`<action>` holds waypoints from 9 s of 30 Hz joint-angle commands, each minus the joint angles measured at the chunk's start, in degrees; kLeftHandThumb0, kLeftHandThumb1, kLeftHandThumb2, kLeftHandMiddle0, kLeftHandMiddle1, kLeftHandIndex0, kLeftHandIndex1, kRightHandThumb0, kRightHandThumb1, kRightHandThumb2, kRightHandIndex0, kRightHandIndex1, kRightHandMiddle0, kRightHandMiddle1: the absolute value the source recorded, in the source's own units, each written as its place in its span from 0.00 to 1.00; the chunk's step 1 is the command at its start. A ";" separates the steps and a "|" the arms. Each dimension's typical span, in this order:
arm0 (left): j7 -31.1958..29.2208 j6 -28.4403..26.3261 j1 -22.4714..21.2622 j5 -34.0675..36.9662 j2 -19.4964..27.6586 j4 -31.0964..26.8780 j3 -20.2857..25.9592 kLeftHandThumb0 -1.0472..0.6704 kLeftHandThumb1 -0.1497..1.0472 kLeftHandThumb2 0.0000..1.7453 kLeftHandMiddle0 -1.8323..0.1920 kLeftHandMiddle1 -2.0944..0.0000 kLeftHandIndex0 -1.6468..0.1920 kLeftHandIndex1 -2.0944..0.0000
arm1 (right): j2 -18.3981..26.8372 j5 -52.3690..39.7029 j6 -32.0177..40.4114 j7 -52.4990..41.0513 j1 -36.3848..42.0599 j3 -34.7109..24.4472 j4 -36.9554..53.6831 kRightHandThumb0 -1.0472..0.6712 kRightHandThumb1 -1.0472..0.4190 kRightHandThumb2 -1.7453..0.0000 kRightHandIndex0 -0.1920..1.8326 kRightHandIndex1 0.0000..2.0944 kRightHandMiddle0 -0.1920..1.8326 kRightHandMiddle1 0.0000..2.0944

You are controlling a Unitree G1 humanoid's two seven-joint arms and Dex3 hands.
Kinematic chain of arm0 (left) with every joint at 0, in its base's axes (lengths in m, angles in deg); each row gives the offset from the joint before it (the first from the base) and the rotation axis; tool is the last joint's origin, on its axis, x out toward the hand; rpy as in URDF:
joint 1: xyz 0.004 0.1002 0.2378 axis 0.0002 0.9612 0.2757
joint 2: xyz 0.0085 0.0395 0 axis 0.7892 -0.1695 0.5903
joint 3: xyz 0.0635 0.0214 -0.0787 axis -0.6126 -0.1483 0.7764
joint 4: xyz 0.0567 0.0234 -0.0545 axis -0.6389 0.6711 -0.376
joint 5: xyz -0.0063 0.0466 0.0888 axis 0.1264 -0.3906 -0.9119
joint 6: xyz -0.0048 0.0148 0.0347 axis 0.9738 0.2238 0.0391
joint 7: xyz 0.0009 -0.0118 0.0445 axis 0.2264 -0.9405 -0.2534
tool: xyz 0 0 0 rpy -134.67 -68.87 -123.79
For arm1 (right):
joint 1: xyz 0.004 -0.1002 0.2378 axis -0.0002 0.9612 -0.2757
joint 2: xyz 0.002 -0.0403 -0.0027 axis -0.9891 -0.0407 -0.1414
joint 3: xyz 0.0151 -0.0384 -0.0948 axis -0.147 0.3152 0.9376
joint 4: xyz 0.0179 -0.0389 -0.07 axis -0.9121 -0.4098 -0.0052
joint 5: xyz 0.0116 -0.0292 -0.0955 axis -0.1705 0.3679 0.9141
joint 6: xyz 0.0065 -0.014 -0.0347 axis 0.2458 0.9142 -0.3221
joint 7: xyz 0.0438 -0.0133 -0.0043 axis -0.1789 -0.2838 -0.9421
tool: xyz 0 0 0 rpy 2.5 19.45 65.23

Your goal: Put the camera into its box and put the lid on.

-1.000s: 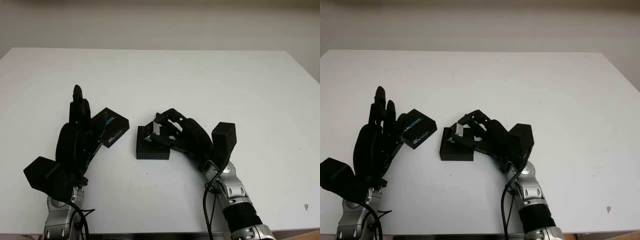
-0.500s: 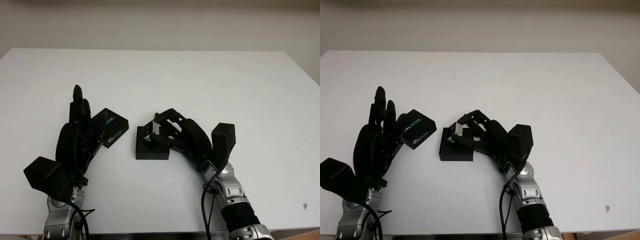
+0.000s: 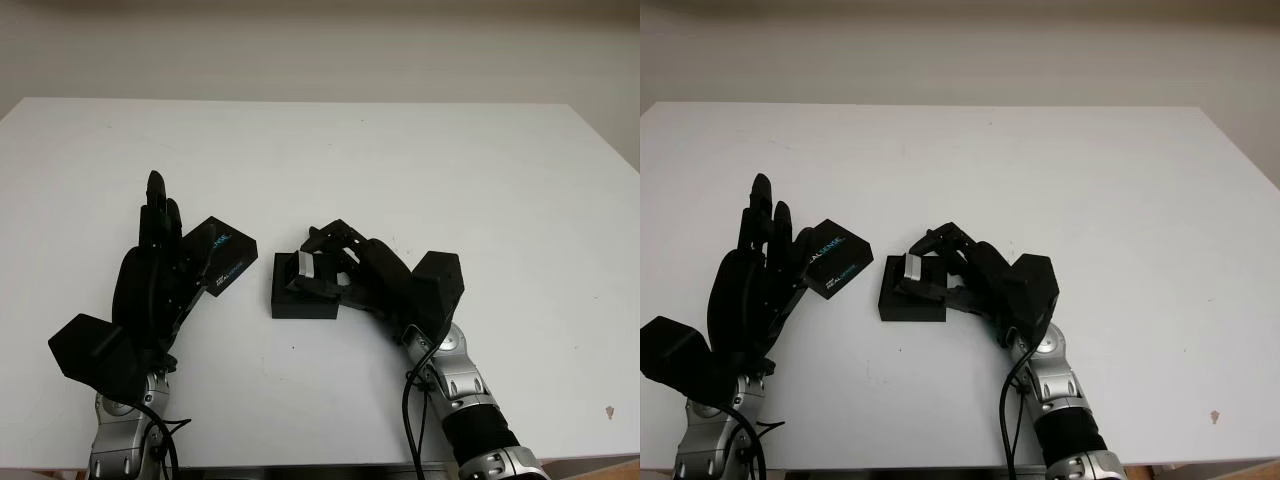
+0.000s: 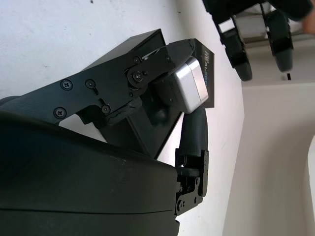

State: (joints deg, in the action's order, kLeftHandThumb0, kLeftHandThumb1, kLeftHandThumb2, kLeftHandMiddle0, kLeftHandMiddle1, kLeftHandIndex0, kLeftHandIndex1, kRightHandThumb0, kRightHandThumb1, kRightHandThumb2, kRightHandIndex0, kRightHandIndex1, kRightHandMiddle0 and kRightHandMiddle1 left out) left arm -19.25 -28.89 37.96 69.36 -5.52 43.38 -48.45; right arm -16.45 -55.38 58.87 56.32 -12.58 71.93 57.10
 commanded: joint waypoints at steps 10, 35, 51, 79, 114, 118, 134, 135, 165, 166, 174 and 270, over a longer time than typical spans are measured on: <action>0.56 0.42 0.63 -0.77 -0.63 -1.00 -0.45 0.30 1.00 0.20 0.97 0.97 1.00 0.97 | 1.10 4.22 -1.80 1.19 0.97 2.58 -1.18 0.36 0.05 0.97 0.17 0.03 0.25 0.83; -0.60 0.00 1.13 0.07 -0.05 -1.29 -0.15 0.31 1.00 0.20 0.97 0.97 0.98 0.97 | 10.42 22.79 -3.06 12.91 6.47 9.60 18.93 0.25 0.10 0.97 0.00 0.00 0.07 0.04; -0.51 0.14 1.11 -0.13 0.13 -1.24 -0.27 0.30 1.00 0.20 0.96 0.97 0.98 0.97 | 13.42 38.16 -4.80 25.58 7.14 10.22 28.97 0.24 0.06 0.97 0.23 0.11 0.20 0.10; 1.50 1.79 1.61 -1.70 -2.09 -0.60 -1.22 0.31 1.00 0.21 0.96 0.97 0.98 0.97 | 13.63 66.58 16.95 11.04 0.16 19.24 39.84 0.17 0.16 0.97 0.34 0.25 0.35 0.25; 2.33 2.56 1.37 -2.35 -2.38 0.18 -1.39 0.30 1.00 0.22 0.96 0.97 0.98 0.97 | 12.56 76.15 18.96 11.78 -0.80 23.74 38.34 0.16 0.08 0.97 0.17 0.84 0.33 0.49; 2.23 2.89 1.34 -2.39 -2.41 0.37 -1.43 0.30 1.00 0.22 0.96 0.98 0.98 0.98 | 12.69 76.01 18.79 11.28 -0.69 23.74 38.40 0.21 0.07 0.97 0.17 0.86 0.37 0.51; 2.30 3.35 1.28 -2.15 -2.80 0.72 -1.44 0.31 1.00 0.21 0.97 0.97 0.98 0.97 | 13.01 77.16 18.64 10.26 -0.99 24.27 37.76 0.33 0.08 0.97 0.21 0.90 0.41 0.57; 2.52 3.44 1.27 -2.40 -2.88 0.77 -1.46 0.31 1.00 0.21 0.96 0.97 0.98 0.97 | 13.07 77.23 18.62 9.98 -1.05 24.33 37.76 0.33 0.09 0.97 0.21 0.90 0.41 0.57; 1.73 3.13 1.68 -1.83 -2.65 0.25 -1.20 0.31 1.00 0.21 0.97 0.98 0.99 0.98 | 15.81 59.47 10.31 19.28 -4.03 18.24 34.24 0.35 0.07 0.97 0.19 0.62 0.35 0.72; 1.60 3.12 1.70 -1.82 -2.56 0.27 -1.18 0.31 1.00 0.21 0.97 0.98 0.99 0.98 | 15.76 58.87 10.10 19.37 -3.95 18.02 34.50 0.35 0.08 0.97 0.19 0.62 0.36 0.71; 1.48 2.51 1.73 -1.68 -2.47 -0.01 -1.04 0.31 1.00 0.21 0.97 0.98 0.99 0.98 | 14.83 50.54 10.16 17.05 -3.02 15.29 37.08 0.37 0.07 0.97 0.16 0.65 0.37 0.80; 2.22 3.07 1.97 -2.16 -2.72 -0.21 -1.32 0.31 1.00 0.21 0.97 0.97 0.99 0.97 | 13.81 70.26 18.97 8.68 -1.90 24.02 34.50 0.34 0.07 0.97 0.24 0.60 0.36 0.62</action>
State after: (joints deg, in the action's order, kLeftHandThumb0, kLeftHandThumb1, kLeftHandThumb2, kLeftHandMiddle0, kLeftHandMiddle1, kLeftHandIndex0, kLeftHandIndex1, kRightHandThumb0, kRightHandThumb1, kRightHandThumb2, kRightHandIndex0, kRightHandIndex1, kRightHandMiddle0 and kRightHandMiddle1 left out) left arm -17.13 -26.29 39.78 67.45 -8.13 44.04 -49.64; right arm -2.93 15.61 78.73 65.34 -14.85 95.27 92.92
